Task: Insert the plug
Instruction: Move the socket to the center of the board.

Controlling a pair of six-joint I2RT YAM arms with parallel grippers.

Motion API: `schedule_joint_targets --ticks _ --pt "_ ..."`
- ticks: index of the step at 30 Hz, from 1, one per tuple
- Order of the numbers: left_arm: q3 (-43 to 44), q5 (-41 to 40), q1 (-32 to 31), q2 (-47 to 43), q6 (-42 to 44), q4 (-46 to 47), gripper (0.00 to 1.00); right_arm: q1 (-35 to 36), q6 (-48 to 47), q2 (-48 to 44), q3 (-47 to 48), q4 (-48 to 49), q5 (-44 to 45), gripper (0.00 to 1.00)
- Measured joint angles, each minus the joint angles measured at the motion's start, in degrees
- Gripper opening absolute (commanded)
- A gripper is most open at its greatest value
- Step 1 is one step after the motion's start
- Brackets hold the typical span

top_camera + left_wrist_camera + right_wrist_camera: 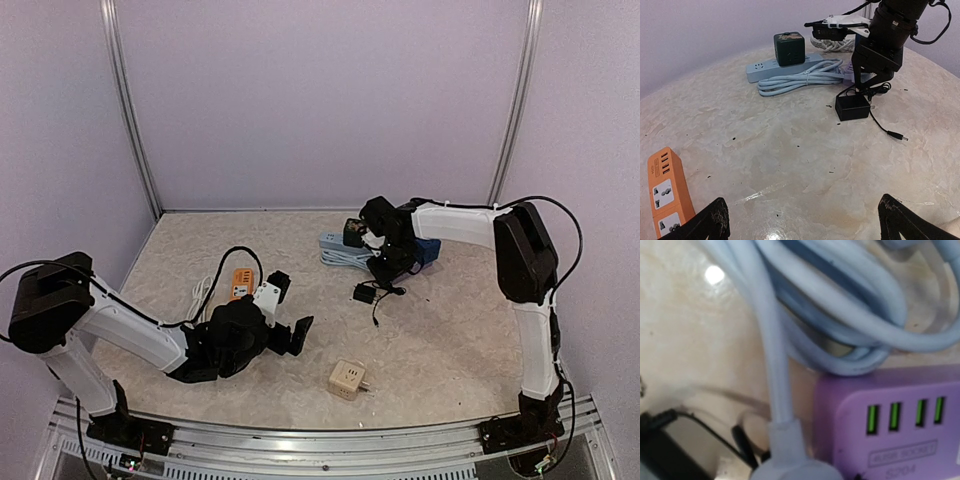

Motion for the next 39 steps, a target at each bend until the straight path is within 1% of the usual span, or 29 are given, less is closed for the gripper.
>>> schedule_joint_targets --ticks 3,5,14,21,29,33,35,36,39 --pt "0.0 0.0 0.0 0.0 0.0 0.0 0.99 0.0 0.0 0.0 0.0 0.3 -0.3 0.29" --pt "0.0 0.0 0.0 0.0 0.0 0.0 0.99 0.0 -0.3 0.0 0.1 0.5 -0.4 0.25" --pt "-0.1 0.0 0.0 0.0 0.0 0.5 0.99 -0.3 -0.3 -0.3 0.8 -0.3 -2.9 0.25" --pt "-0.2 -0.1 0.0 0.1 0.0 0.6 0.99 -0.3 -2.0 -0.3 7.6 -5.9 -5.0 0.23" --pt "-0.5 -0.3 0.0 0.9 -0.1 1.3 0.99 -0.3 -2.5 -0.2 11.2 -8.4 -6.1 0.24" --pt "-0.5 -0.9 0.1 0.9 -1.0 1.0 0.99 -0.3 -2.0 2.9 19.4 -10.4 -5.4 0.24" --pt "-0.5 -1.1 0.4 0.8 -1.7 0.2 0.99 -0.3 -1.8 6.2 25.1 -11.4 -4.8 0.24" --pt "-0.5 -1.1 0.6 0.6 -2.2 -0.4 0.99 -0.4 -1.7 9.1 29.9 -12.8 -4.5 0.24" --pt "-0.7 -1.0 1.8 -0.6 -3.8 -1.7 0.99 -0.6 -1.1 15.1 37.0 -13.7 -3.7 0.24"
